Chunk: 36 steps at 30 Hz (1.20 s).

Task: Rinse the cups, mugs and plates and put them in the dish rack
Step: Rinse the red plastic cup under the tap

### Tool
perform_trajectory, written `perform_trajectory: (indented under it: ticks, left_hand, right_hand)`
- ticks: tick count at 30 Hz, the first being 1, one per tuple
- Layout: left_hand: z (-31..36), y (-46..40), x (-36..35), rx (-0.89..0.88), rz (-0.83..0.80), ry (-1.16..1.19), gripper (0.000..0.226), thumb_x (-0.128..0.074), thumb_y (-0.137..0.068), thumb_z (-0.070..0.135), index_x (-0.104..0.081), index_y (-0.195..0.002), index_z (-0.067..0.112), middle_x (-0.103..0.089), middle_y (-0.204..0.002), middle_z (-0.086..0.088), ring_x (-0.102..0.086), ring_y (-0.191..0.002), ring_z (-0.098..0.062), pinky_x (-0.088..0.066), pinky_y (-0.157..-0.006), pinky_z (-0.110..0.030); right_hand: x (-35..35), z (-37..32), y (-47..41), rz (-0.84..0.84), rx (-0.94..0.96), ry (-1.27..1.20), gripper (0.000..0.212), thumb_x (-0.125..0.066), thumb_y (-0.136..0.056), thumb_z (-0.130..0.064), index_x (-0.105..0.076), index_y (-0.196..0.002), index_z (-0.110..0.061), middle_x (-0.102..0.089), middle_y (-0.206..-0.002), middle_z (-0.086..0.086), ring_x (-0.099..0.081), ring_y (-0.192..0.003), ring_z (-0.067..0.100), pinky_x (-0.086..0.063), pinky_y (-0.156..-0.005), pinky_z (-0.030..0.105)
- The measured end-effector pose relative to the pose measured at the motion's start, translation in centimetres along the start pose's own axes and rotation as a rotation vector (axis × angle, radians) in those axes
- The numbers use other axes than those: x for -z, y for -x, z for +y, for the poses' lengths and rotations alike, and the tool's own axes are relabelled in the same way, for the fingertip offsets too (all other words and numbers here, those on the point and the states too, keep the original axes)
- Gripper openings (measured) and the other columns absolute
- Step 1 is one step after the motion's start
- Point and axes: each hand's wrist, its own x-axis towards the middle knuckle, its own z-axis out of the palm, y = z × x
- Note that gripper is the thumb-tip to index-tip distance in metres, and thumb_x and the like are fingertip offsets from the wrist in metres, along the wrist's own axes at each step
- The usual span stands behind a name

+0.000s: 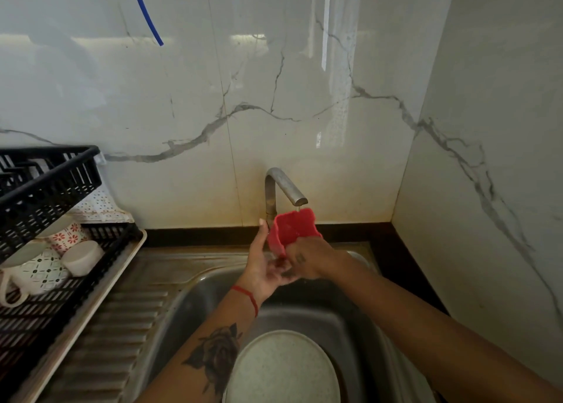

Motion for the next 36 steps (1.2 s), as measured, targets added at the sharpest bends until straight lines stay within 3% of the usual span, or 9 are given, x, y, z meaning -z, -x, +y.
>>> perform_trajectory:
  ticks: [3,8,13,19,26,29,32,34,36]
  left_hand:
    - [-0.8,-0.2,-0.3,-0.029,-0.041,0.124,0.068,-0.07,-0.065,0.057,-0.062,-0.12,0.018,-0.073,-0.1,-0.017,-0.07,-0.091,-0.035,-0.057,-0.072,-0.047]
    - [-1.0,-0.6,-0.2,-0.055,0.008,0.049,0.064,-0.069,-0.068,0.054,-0.063,-0.121,0.018,-0.069,-0.112,-0.014,-0.062,-0.105,-0.033,-0.055,-0.067,-0.04]
    - [-0.5,-0.7,-0.2,-0.039,-0.09,0.036,0.064,-0.066,-0.078,0.053,-0.055,-0.131,0.018,-0.066,-0.117,-0.019,-0.067,-0.101,-0.036,-0.057,-0.074,-0.044]
    - [0.0,-0.2,0.3,-0.034,-0.053,-0.134,0.064,-0.065,-0.07,0.062,-0.066,-0.117,0.018,-0.069,-0.113,-0.014,-0.063,-0.106,-0.033,-0.055,-0.075,-0.041]
    - [-0.1,0.8,0.1,-0.141,-0.156,-0.158,0.075,-0.072,-0.068,0.048,-0.049,-0.133,0.018,-0.062,-0.122,-0.013,-0.061,-0.11,-0.028,-0.057,-0.071,-0.037]
    - [0.5,1.1,0.3,-0.162,-0.08,-0.317,0.076,-0.069,-0.067,0.052,-0.047,-0.132,0.019,-0.057,-0.121,-0.009,-0.056,-0.107,-0.026,-0.053,-0.076,-0.039]
    - [1.4,1.0,0.8,-0.127,-0.048,-0.328,0.076,-0.07,-0.067,0.049,-0.045,-0.132,0.018,-0.058,-0.117,-0.011,-0.057,-0.104,-0.027,-0.053,-0.073,-0.038]
    - [1.3,1.1,0.6,-0.129,-0.027,-0.301,0.072,-0.07,-0.069,0.048,-0.046,-0.129,0.018,-0.059,-0.114,-0.011,-0.057,-0.103,-0.027,-0.053,-0.072,-0.038]
    - [1.0,1.1,0.2,-0.135,0.003,-0.282,0.066,-0.068,-0.075,0.048,-0.046,-0.13,0.02,-0.059,-0.116,-0.009,-0.055,-0.104,-0.026,-0.051,-0.075,-0.038]
  right_hand:
    - [0.0,-1.0,0.2,-0.069,0.04,-0.204,0.017,-0.05,-0.095,-0.011,-0.061,-0.106,-0.003,-0.065,-0.097,0.016,-0.058,-0.076,0.019,-0.05,-0.077,0.027]
    - [0.2,0.2,0.0,-0.109,-0.019,0.248,0.034,-0.038,-0.099,-0.037,-0.06,-0.118,-0.02,-0.064,-0.105,0.003,-0.056,-0.104,0.017,-0.033,-0.108,0.035]
    - [-0.3,-1.6,0.3,-0.11,-0.026,-0.432,0.016,-0.048,-0.094,-0.009,-0.06,-0.103,-0.002,-0.053,-0.076,0.002,-0.054,-0.07,0.015,-0.045,-0.07,0.023]
    - [-0.2,-0.2,1.1,-0.011,0.088,0.354,0.042,-0.033,-0.101,-0.042,-0.047,-0.135,-0.02,-0.061,-0.121,0.003,-0.056,-0.113,0.022,-0.032,-0.109,0.036]
    - [-0.4,-1.3,0.7,0.133,0.033,-0.148,0.02,-0.049,-0.097,-0.017,-0.06,-0.112,-0.011,-0.065,-0.097,0.008,-0.061,-0.077,0.018,-0.052,-0.077,0.029]
    - [-0.8,-0.8,1.2,0.069,0.087,0.172,0.028,-0.047,-0.098,-0.029,-0.056,-0.12,-0.013,-0.065,-0.106,0.006,-0.062,-0.094,0.021,-0.046,-0.096,0.036]
    - [-0.3,-0.1,2.3,0.071,0.162,0.582,0.03,-0.048,-0.097,-0.031,-0.058,-0.121,-0.015,-0.066,-0.113,0.003,-0.055,-0.114,0.022,-0.019,-0.116,0.041]
    - [-0.3,-0.6,2.5,0.121,0.137,0.572,0.027,-0.05,-0.095,-0.023,-0.06,-0.119,-0.015,-0.066,-0.112,0.004,-0.055,-0.115,0.022,-0.016,-0.117,0.041]
    - [-0.3,-1.9,2.6,0.083,0.057,0.306,0.021,-0.05,-0.094,-0.016,-0.061,-0.111,-0.011,-0.066,-0.105,0.006,-0.057,-0.106,0.023,-0.029,-0.112,0.04]
